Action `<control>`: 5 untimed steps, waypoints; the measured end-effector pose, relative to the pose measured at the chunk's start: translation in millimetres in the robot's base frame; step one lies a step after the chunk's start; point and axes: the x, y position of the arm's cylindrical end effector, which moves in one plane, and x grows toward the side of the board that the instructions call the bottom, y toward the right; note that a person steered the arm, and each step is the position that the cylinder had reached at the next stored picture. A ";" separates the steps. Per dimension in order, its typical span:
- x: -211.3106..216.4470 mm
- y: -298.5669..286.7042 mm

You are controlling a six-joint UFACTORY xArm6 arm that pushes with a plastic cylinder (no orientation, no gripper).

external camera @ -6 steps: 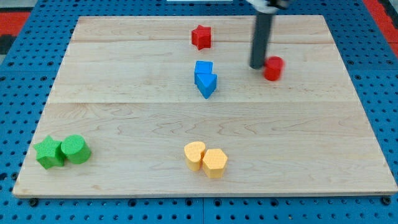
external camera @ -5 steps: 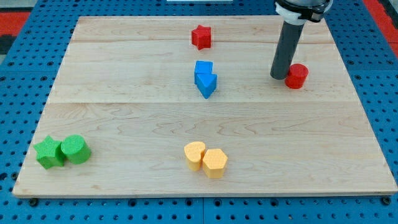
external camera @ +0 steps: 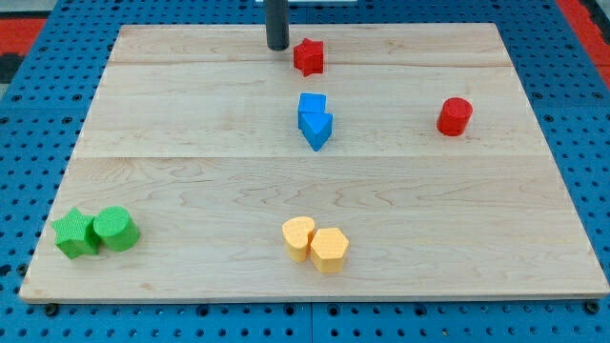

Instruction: Place the red star at the top left of the red circle

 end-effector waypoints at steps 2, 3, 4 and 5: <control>28.7 105.0; -29.2 81.6; -13.3 123.2; 75.1 153.6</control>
